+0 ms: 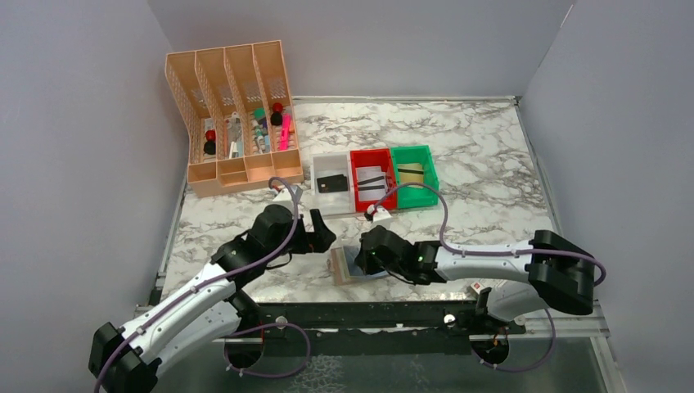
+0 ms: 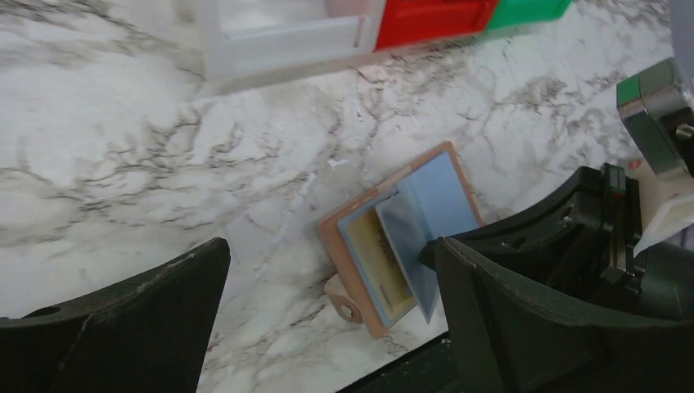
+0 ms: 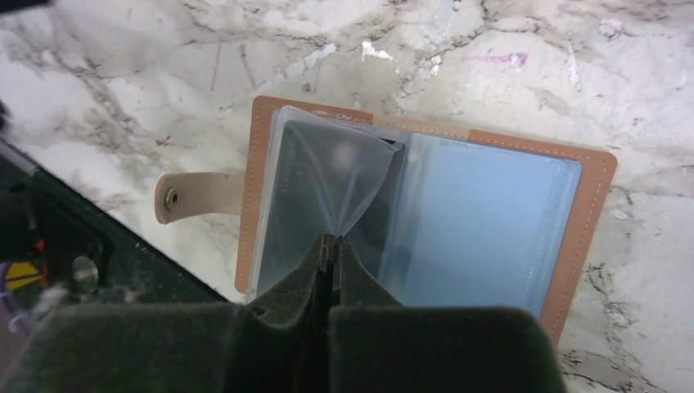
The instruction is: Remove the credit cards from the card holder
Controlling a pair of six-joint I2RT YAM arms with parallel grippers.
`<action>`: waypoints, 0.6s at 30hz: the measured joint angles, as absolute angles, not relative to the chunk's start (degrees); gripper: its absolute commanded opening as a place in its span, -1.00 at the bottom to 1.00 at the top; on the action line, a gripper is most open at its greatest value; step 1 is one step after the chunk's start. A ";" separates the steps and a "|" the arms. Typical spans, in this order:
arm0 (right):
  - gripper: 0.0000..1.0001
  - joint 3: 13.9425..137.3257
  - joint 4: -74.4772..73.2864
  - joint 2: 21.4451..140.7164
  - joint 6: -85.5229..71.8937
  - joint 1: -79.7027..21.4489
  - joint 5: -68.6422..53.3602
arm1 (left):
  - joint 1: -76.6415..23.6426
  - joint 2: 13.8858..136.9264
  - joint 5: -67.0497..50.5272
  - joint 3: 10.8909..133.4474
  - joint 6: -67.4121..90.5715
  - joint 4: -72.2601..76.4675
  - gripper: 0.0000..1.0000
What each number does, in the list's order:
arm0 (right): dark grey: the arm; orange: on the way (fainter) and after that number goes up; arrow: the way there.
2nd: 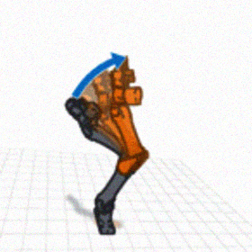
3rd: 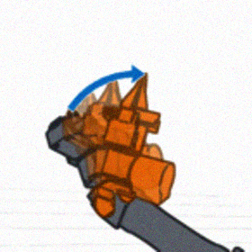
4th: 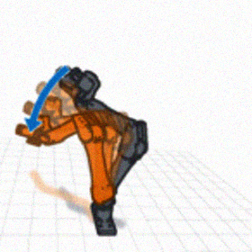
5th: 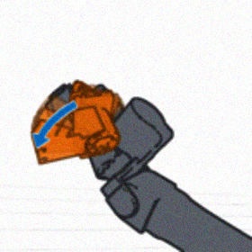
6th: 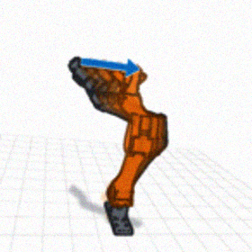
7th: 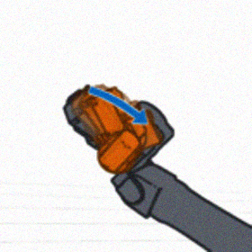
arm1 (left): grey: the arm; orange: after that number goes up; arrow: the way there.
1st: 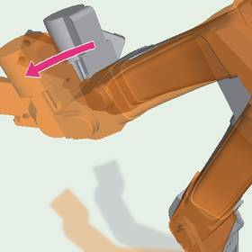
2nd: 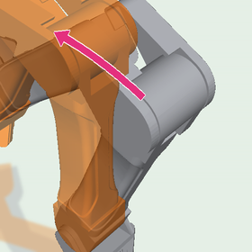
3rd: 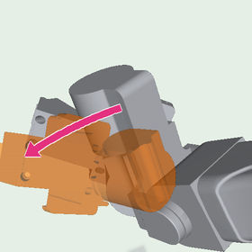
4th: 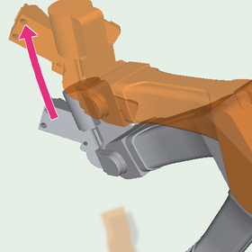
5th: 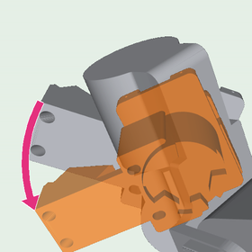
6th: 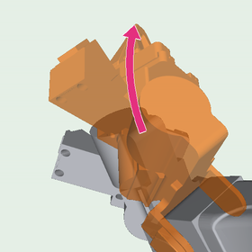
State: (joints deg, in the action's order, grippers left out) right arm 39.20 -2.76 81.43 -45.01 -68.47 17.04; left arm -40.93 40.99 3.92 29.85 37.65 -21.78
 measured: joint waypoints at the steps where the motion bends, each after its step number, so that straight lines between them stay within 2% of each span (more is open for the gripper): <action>1: -0.97 38.15 -1.37 80.51 -45.15 -67.77 15.99 | -40.93 41.93 1.63 29.04 38.28 -19.97 0.91; 8: -0.98 31.70 6.13 77.93 -47.20 -63.99 9.82 | -41.54 46.30 -10.26 24.18 42.72 -7.31 0.81; 18: -0.98 27.44 12.82 77.93 -50.46 -61.58 4.95 | -44.60 50.15 -14.20 23.53 45.43 0.80 0.63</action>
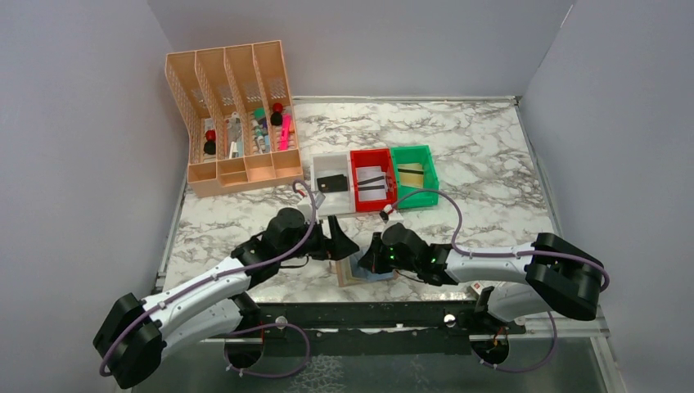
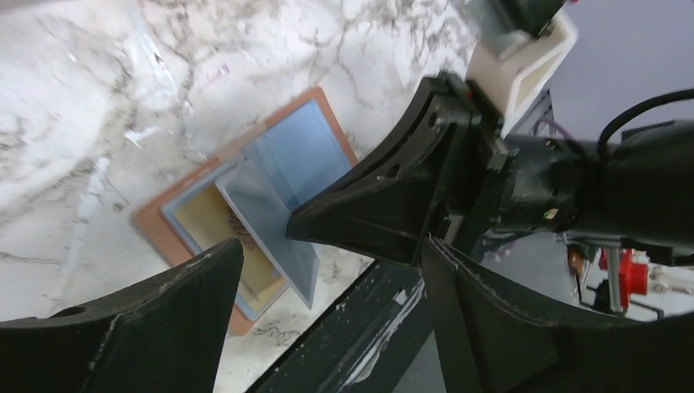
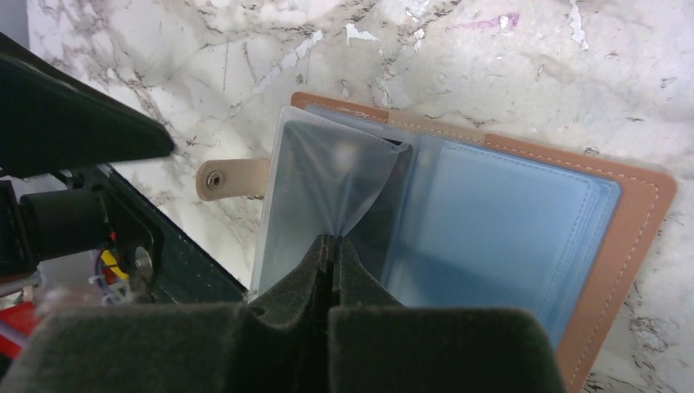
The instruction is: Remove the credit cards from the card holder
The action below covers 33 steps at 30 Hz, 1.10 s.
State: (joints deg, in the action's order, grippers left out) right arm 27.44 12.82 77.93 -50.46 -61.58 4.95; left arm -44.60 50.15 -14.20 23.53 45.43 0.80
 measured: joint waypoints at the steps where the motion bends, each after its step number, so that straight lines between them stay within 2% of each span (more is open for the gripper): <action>1: -0.98 27.33 13.19 77.93 -50.68 -61.49 4.71 | -45.36 51.24 -14.15 23.38 45.58 1.15 0.62; 9: -0.98 26.35 15.20 77.93 -51.64 -61.41 3.79 | -51.51 58.28 -12.29 22.41 47.83 4.08 0.47; 23: -0.96 24.49 17.12 77.56 -52.71 -61.39 3.55 | -54.04 66.87 -9.15 20.03 52.97 14.57 0.22; 28: -0.81 23.83 17.54 77.56 -53.15 -60.99 3.51 | -54.13 68.25 -9.13 19.97 54.06 18.26 0.04; 33: -0.56 23.83 16.36 77.45 -53.08 -60.86 3.55 | -54.13 69.87 -8.73 19.64 54.63 20.23 -0.01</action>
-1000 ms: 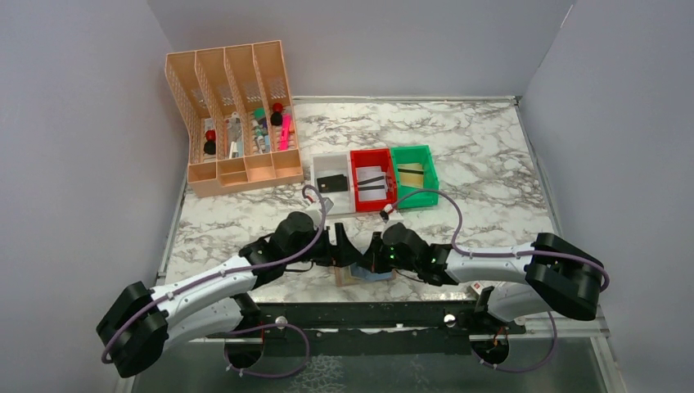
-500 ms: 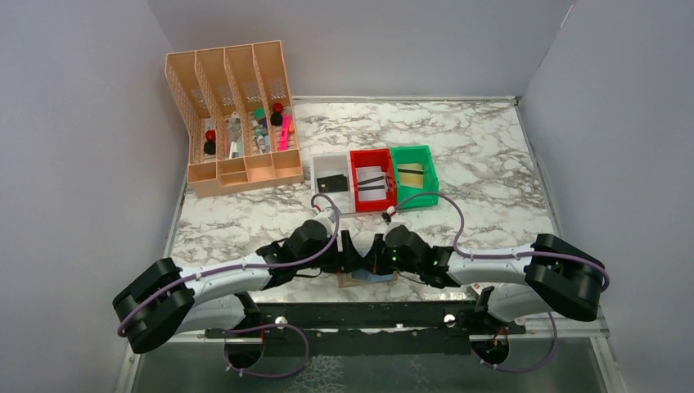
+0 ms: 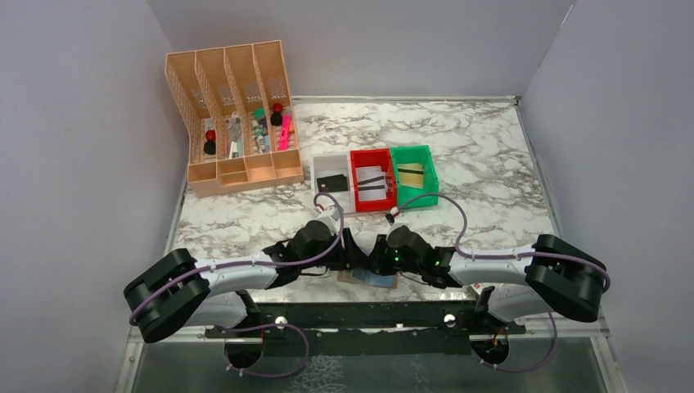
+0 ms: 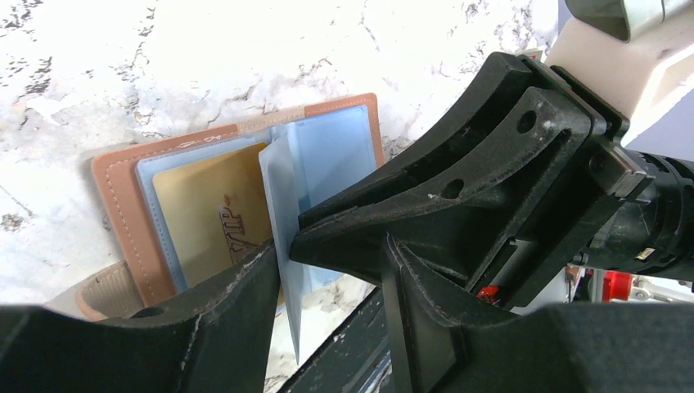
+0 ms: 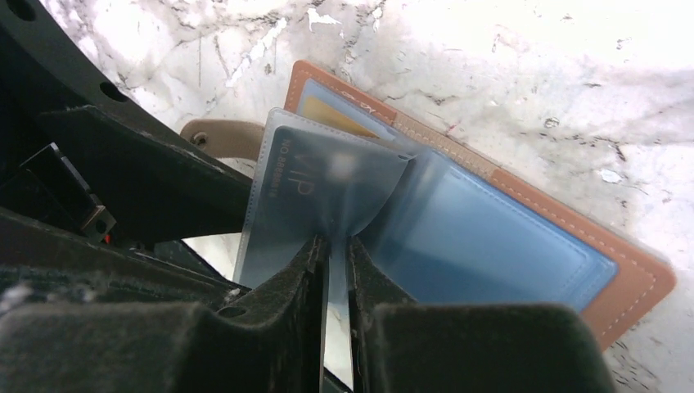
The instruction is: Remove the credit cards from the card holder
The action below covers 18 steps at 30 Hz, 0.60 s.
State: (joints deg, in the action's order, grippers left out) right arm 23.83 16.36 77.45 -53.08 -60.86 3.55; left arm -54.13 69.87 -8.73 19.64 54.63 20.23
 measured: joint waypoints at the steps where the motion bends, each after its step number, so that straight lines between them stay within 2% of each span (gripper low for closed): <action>1: -0.52 23.83 15.77 77.23 -53.08 -60.73 3.60 | -54.13 70.19 -8.73 19.62 54.85 20.60 -0.02; 5: -0.33 23.68 11.99 74.24 -52.99 -60.69 3.86 | -54.26 71.59 -8.80 19.79 55.55 23.07 -0.04; 18: -0.31 23.16 -14.63 52.62 -59.99 -60.69 19.11 | -57.93 81.60 -11.49 29.58 55.68 27.44 -0.04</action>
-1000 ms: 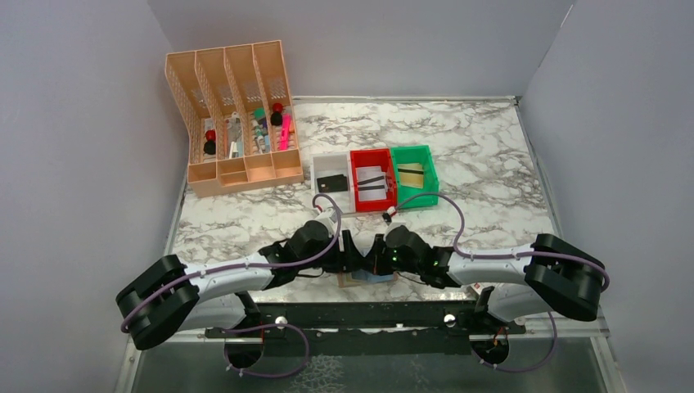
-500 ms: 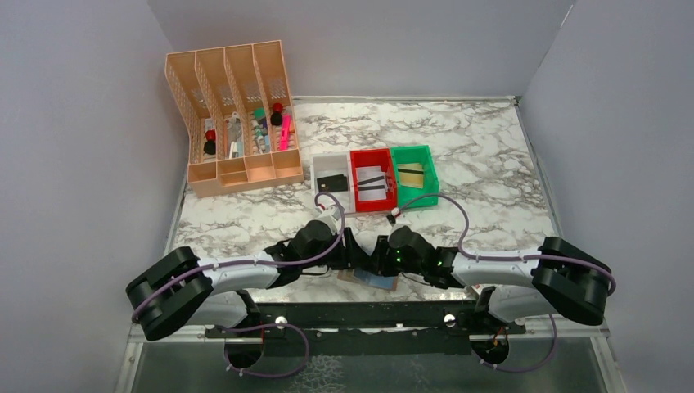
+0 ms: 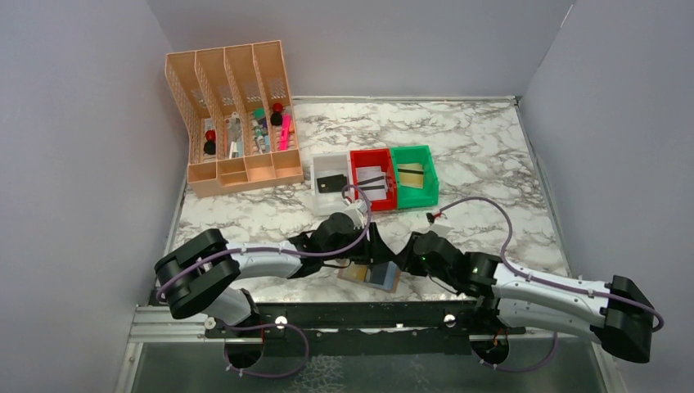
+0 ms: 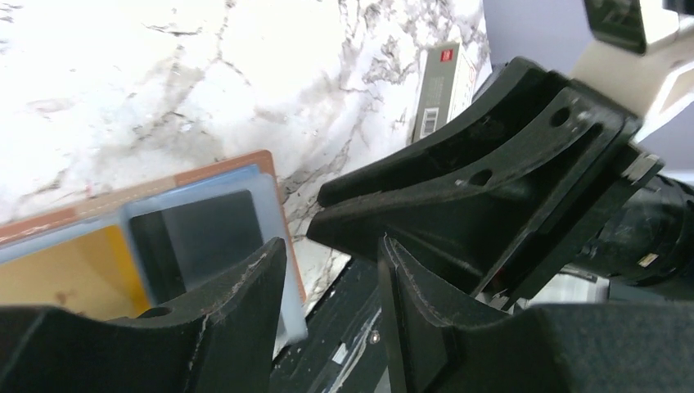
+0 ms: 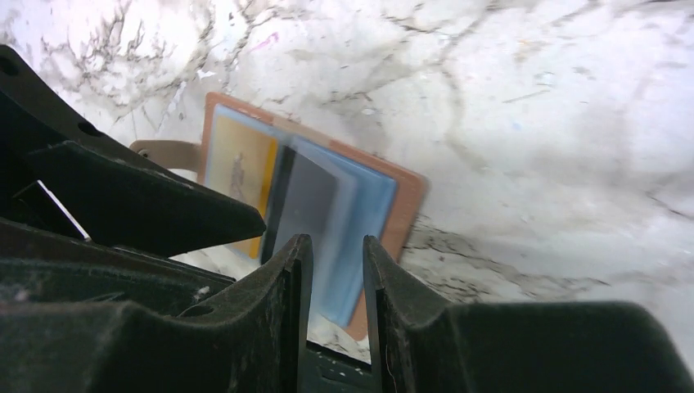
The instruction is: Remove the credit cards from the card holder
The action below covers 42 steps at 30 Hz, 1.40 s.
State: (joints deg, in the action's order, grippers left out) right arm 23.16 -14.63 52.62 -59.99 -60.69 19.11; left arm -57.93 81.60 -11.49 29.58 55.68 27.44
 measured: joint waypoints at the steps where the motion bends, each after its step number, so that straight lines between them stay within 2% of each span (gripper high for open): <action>1: -0.31 22.87 -16.19 50.89 -60.55 -60.69 20.12 | -58.19 82.46 -11.97 30.20 55.57 27.55 -0.04; 4: -0.31 21.82 -19.31 46.11 -61.82 -60.69 22.22 | -58.50 83.37 -12.82 30.63 55.07 27.57 0.00; 7: -0.23 20.69 -20.43 41.74 -61.89 -60.69 23.03 | -58.54 83.15 -12.73 30.57 54.59 27.07 0.09; 12: -0.23 17.93 -14.33 39.44 -57.91 -60.69 19.38 | -58.52 77.32 -7.77 30.39 52.40 19.22 0.21; 18: -0.26 18.44 -2.33 51.92 -55.24 -60.69 9.91 | -57.78 71.42 1.28 32.91 48.66 5.98 0.22; 23: -0.34 22.15 4.29 64.95 -54.19 -60.69 3.07 | -56.34 71.11 3.27 32.73 47.35 0.67 0.22; 28: -0.34 27.40 2.63 70.08 -54.26 -60.75 4.03 | -56.21 71.09 2.15 30.02 47.35 1.83 0.23; 36: -0.37 27.55 -7.44 65.84 -55.00 -60.73 13.78 | -56.21 72.62 -2.87 25.52 49.10 8.78 0.23; 42: -0.38 24.32 -8.32 65.30 -55.48 -60.75 14.33 | -56.21 75.48 -6.44 25.43 49.93 13.63 0.23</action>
State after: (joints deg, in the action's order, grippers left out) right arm 24.32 -8.32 65.30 -55.48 -60.75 14.33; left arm -56.21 75.48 -6.44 25.43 49.93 13.63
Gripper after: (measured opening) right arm 0.314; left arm 0.614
